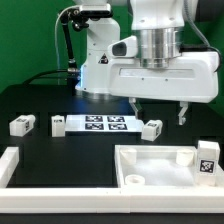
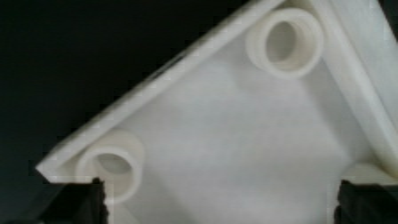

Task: Assemble square table

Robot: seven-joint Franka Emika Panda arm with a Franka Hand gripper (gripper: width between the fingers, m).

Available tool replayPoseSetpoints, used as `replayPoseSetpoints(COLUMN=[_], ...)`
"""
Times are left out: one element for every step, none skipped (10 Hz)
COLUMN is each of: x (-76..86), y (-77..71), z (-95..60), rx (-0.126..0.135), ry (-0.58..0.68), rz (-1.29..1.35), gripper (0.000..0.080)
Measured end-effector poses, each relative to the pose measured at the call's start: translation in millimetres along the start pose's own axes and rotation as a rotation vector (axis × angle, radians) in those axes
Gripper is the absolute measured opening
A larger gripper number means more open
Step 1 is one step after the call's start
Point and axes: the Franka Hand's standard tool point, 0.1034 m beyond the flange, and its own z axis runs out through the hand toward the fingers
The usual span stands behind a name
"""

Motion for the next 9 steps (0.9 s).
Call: replayPoseSetpoints(x=[-15.1, -23.2, -27.0, -29.1, -32.6, -29.6, -28.6, -30.7, -43.6], y=[16.1, 28.2, 33.4, 32.0, 35.5, 39.9, 44.2, 46.1, 46.8], z=[0.7, -0.2, 0.8, 3.2, 2.7, 2.8, 3.9, 7.4, 17.0], rx=[-0.005, -0.006, -0.002, -0.005, -0.015, -0.021, -0.028, -0.038, -0.058], ry=[-0.123, -0.205, -0.26, -0.286, -0.371, -0.438, -0.502, -0.544, -0.613], rz=[0.002, 0.01, 0.031, 0.029, 0.033, 0.047, 0.058, 0.06, 0.056], gripper=[0.0648, 0.0648, 0.0648, 0.0648, 0.0648, 0.0648, 0.0648, 0.0648, 0.0648])
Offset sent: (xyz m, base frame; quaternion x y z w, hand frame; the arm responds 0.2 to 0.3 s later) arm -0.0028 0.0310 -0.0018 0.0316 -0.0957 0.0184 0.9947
